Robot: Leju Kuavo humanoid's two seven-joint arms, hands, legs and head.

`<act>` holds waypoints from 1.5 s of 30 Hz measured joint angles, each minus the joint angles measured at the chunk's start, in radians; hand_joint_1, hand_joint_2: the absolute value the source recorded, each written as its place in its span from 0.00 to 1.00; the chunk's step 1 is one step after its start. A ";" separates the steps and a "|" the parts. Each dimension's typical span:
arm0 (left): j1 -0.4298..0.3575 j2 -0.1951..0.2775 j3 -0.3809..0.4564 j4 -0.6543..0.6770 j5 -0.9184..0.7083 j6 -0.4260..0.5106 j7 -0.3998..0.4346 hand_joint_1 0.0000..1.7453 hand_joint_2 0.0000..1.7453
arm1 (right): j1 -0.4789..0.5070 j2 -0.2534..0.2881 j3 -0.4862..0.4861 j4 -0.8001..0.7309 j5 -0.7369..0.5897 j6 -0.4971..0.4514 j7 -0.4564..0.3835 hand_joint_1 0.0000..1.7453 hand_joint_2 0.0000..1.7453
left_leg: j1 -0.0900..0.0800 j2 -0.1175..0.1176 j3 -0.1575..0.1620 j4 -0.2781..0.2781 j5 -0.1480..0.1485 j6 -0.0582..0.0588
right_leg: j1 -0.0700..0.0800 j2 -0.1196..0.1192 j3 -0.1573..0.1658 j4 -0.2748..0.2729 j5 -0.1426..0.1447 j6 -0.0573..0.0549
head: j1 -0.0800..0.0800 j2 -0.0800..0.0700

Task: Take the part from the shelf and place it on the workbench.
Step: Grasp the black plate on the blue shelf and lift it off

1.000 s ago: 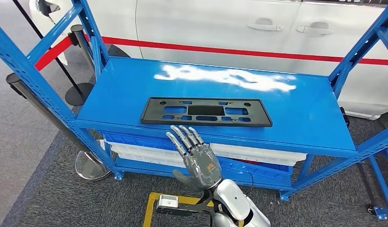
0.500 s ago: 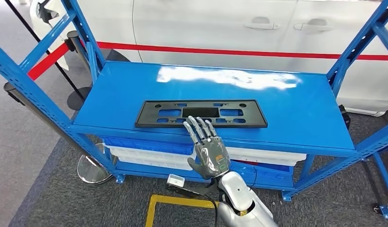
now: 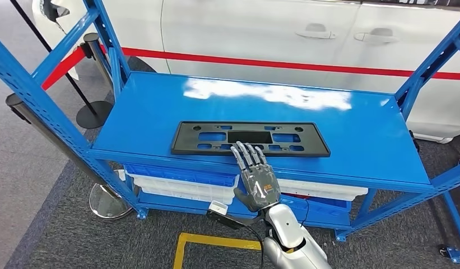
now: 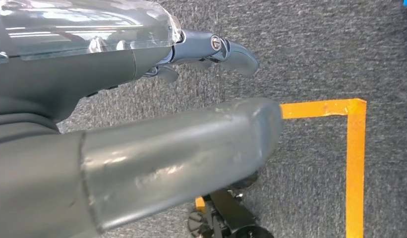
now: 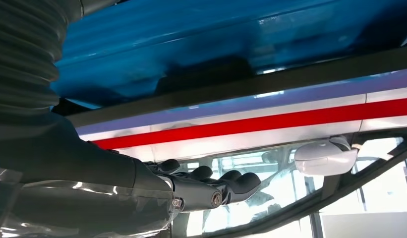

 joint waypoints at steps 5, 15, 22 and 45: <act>0.001 0.000 0.006 0.000 -0.006 -0.001 0.001 0.00 0.00 | 0.007 0.000 -0.012 0.009 0.000 0.000 0.000 0.00 1.00 | -0.010 -0.002 0.007 0.000 -0.008 0.009 | 0.002 0.000 -0.096 0.143 -0.013 -0.008 | 0.002 0.000; -0.002 0.000 0.028 0.000 -0.032 -0.004 0.004 0.00 0.00 | 0.007 0.010 -0.025 0.005 -0.011 0.002 -0.006 0.00 1.00 | -0.012 0.000 -0.005 0.074 -0.072 -0.032 | 0.006 -0.001 0.038 -0.126 0.089 -0.051 | -0.001 0.000; 0.002 0.003 0.040 0.000 -0.034 -0.007 0.007 0.00 0.00 | 0.017 0.011 -0.025 0.006 -0.024 0.007 -0.007 0.00 1.00 | -0.001 0.003 -0.051 0.111 -0.020 -0.051 | 0.007 0.000 0.064 -0.118 0.062 -0.046 | -0.006 0.000; 0.000 -0.006 0.065 0.000 -0.073 -0.017 0.018 0.00 0.00 | 0.039 0.020 -0.042 0.003 -0.056 0.009 -0.018 0.00 1.00 | -0.008 0.001 0.040 0.034 -0.073 -0.035 | 0.009 0.003 0.029 -0.123 0.095 -0.048 | 0.004 0.000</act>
